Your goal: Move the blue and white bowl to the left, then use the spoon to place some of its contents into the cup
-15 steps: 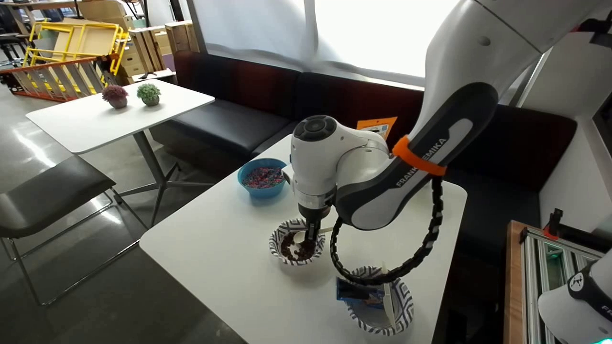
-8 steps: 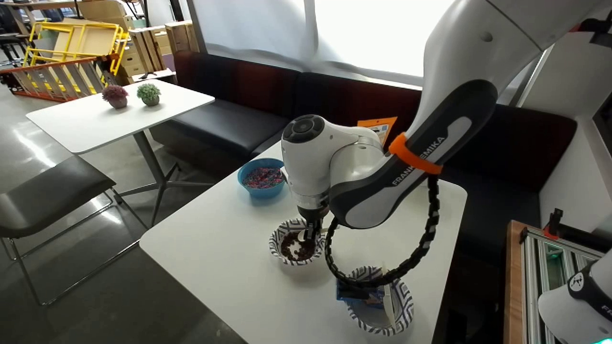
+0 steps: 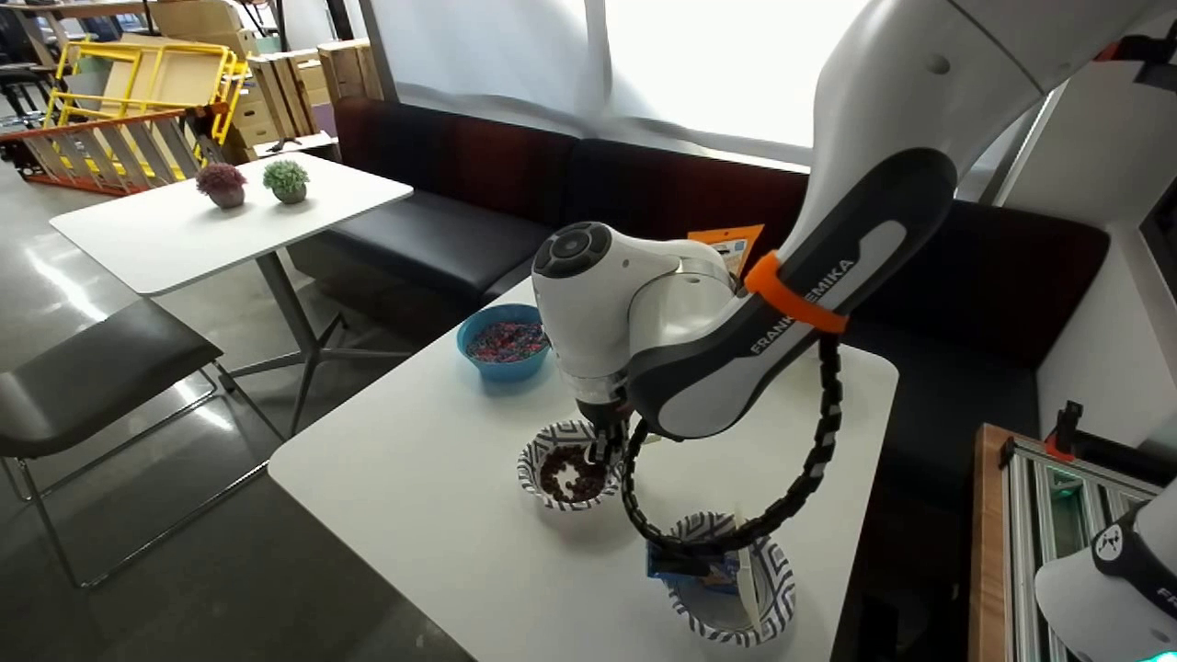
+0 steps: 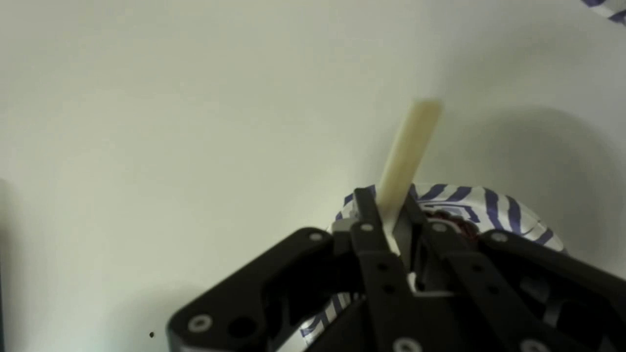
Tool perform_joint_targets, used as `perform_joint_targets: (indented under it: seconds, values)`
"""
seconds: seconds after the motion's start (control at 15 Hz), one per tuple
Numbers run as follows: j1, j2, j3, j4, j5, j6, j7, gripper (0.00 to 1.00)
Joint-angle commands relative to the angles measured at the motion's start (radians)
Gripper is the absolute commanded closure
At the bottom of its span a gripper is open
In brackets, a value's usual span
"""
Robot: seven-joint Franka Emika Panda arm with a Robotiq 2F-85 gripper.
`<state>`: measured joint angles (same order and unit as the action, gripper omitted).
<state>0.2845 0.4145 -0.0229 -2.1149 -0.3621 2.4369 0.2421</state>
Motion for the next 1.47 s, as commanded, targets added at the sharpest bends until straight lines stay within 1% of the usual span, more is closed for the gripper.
perform_joint_targets:
  seconds: [0.0, 0.6, 0.93, 1.27, 1.4]
  values:
    - [0.009, 0.018, 0.007, 0.026, -0.024, -0.047, 0.035, 0.96]
    - [-0.002, 0.066, 0.013, 0.07, -0.018, -0.012, 0.012, 0.96]
    - [-0.012, 0.082, 0.021, 0.088, -0.004, 0.03, -0.009, 0.96]
    - [-0.026, 0.101, 0.022, 0.087, 0.006, 0.102, -0.044, 0.96]
    - [-0.039, 0.106, 0.028, 0.081, 0.014, 0.147, -0.076, 0.96]
